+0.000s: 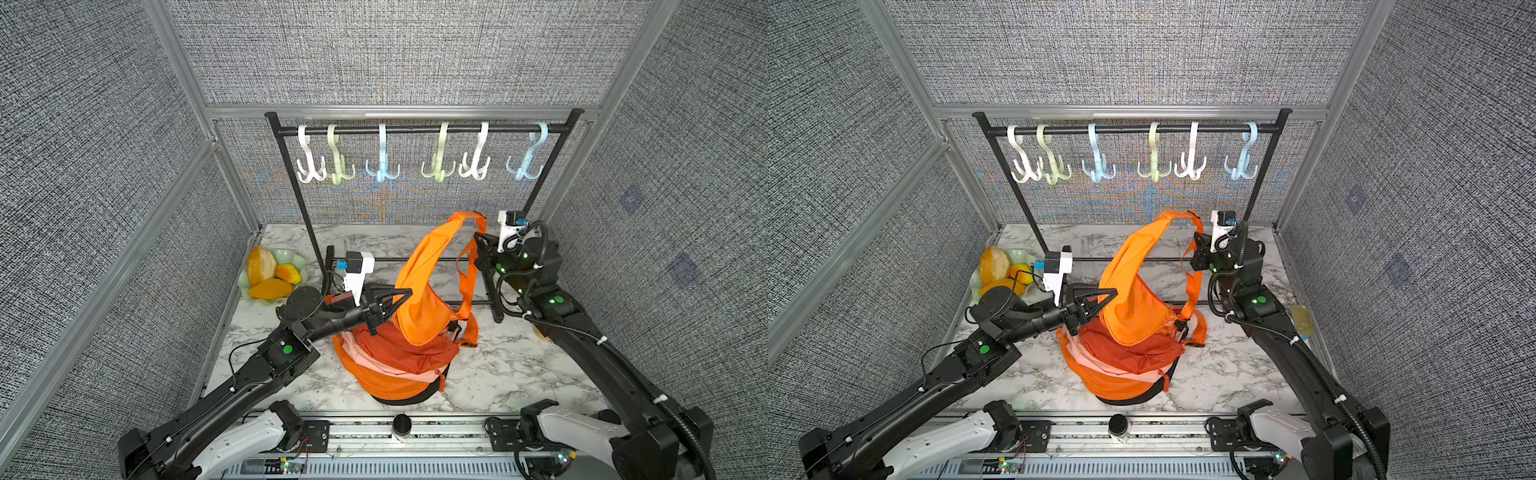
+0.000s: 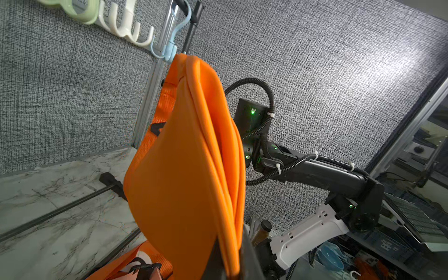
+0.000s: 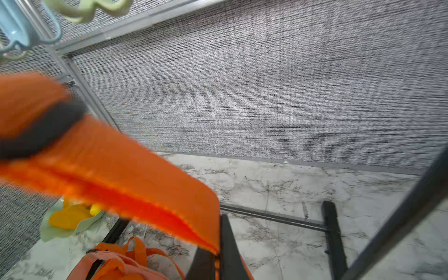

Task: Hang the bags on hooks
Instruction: Hang the bag on the hook.

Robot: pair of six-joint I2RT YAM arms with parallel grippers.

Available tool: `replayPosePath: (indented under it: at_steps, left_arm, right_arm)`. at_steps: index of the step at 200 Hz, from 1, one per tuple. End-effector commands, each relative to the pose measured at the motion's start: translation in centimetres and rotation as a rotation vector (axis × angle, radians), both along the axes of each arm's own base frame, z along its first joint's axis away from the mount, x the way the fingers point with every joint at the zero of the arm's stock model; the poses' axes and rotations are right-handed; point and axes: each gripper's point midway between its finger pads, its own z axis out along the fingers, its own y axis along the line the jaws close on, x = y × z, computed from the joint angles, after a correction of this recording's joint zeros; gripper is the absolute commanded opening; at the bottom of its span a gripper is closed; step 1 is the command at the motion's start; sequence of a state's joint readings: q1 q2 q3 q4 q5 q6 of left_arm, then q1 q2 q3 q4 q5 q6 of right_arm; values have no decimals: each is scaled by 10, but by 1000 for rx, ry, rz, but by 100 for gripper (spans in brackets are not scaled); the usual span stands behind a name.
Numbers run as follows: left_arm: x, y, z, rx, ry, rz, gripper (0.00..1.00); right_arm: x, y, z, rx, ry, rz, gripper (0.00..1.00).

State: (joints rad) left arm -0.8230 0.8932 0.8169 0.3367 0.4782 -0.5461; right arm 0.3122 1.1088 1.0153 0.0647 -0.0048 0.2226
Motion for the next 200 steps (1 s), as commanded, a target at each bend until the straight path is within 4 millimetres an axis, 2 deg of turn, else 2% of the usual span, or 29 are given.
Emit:
replayPosePath:
  at_steps: [1,65,99,162,200]
  left_arm:
    - [-7,4,19,-75,-106,-12,0]
    - [2,1,12,-223,-160,11,0]
    - [9,-18,16,-262,-175,-2,0]
    - [22,-52,24,-312,-171,-42,0]
    - [30,-68,21,-308,-148,-53,0]
  right_arm:
    - [-5,-24,10,-39,-6,-101,0]
    - [-30,-61,63,-105,-99,-216,0]
    - [-34,-78,91,-114,-147,-263,0]
    - [-27,-97,134,-115,-194,-268,0]
    - [-9,-108,145,-85,-177,-237,0]
